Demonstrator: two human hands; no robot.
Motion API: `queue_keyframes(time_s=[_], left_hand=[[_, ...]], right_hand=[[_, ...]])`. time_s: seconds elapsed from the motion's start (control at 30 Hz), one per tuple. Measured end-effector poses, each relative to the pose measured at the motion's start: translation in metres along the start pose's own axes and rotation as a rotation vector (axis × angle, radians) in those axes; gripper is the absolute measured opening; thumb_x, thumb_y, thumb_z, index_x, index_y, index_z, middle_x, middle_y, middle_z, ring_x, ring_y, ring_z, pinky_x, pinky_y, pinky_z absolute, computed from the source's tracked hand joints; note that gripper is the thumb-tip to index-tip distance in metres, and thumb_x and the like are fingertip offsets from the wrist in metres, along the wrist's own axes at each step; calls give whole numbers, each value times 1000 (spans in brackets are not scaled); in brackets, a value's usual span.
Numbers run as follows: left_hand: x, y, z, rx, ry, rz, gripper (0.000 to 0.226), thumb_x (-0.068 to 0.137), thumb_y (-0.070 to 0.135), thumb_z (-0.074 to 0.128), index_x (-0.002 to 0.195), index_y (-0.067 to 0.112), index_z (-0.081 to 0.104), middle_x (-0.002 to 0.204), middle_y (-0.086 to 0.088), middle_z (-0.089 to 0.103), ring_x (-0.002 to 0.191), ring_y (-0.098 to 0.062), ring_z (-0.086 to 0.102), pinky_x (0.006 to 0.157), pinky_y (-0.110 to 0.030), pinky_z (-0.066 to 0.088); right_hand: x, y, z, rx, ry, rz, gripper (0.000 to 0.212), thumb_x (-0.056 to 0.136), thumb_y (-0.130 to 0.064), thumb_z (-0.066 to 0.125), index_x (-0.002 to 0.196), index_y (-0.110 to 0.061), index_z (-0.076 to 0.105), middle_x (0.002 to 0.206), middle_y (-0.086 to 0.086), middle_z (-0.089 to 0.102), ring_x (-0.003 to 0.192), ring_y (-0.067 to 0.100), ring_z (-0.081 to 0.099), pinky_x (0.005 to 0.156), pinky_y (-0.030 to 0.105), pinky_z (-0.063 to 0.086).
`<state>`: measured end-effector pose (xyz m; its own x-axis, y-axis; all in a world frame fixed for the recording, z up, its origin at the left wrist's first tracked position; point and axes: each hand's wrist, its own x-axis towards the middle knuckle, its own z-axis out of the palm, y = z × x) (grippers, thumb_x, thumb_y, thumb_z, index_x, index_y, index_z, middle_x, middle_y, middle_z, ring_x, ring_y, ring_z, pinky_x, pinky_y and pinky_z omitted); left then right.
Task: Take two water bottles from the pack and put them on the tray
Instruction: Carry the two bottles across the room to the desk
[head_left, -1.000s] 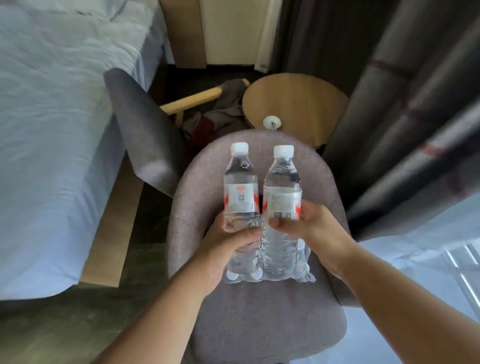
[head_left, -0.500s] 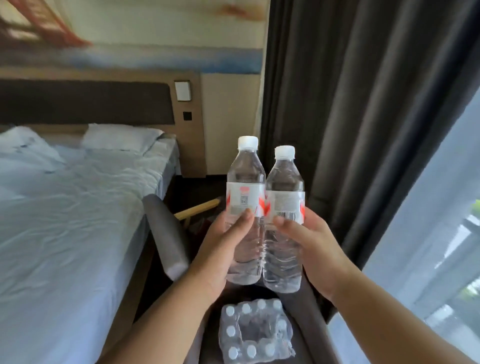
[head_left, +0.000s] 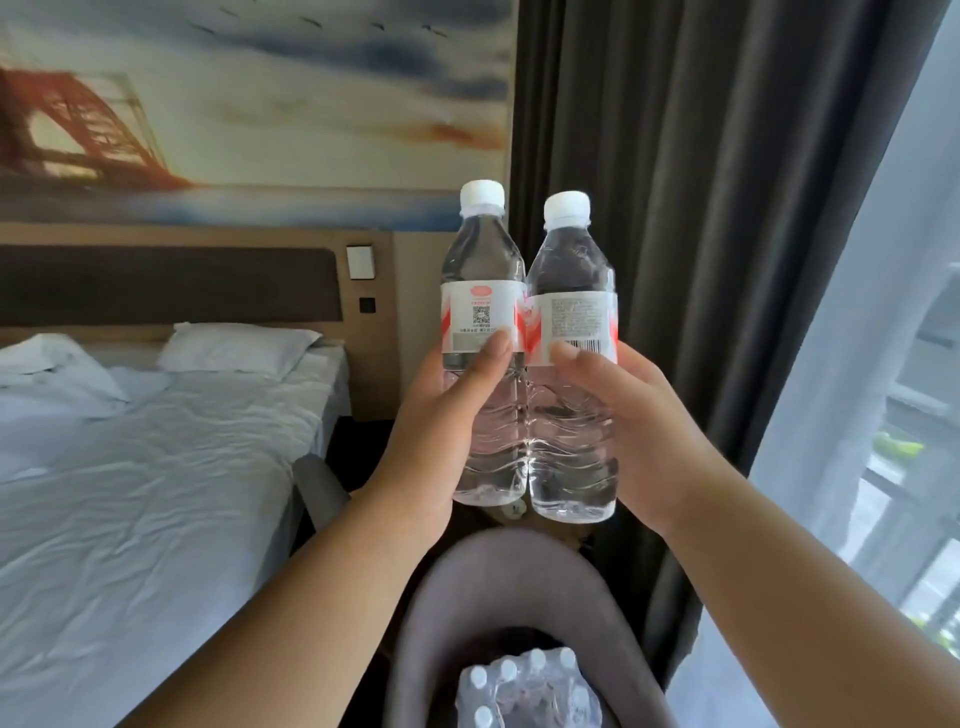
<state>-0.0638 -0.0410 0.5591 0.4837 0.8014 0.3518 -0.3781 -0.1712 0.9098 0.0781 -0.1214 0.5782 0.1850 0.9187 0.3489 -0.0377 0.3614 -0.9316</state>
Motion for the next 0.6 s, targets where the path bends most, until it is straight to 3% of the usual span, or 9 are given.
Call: queue_keyframes(time_s=[0.37, 0.5, 0.6], left_hand=[[-24, -1, -46, 18, 62, 10, 53, 86, 50, 73, 135, 35, 62, 129, 2, 76, 122, -18, 73, 111, -52, 51], [-36, -7, -62, 69, 162, 0, 42, 91, 49, 72, 130, 36, 65, 126, -2, 77, 121, -25, 73, 110, -57, 50], [-49, -3, -72, 95, 266, 8, 38, 90, 47, 74, 126, 36, 67, 121, -6, 78, 115, -27, 75, 106, -58, 54]], right_hand=[[-7, 16, 48, 56, 56, -10, 34, 100, -17, 58, 128, -2, 67, 120, 25, 75, 109, 41, 74, 98, 59, 57], [-3, 27, 59, 56, -22, 13, 35, 98, -19, 61, 129, -5, 67, 121, 22, 75, 112, 40, 74, 100, 61, 54], [4, 37, 70, 101, -118, 44, 34, 100, -17, 58, 131, -6, 66, 121, 21, 76, 110, 39, 75, 95, 55, 59]])
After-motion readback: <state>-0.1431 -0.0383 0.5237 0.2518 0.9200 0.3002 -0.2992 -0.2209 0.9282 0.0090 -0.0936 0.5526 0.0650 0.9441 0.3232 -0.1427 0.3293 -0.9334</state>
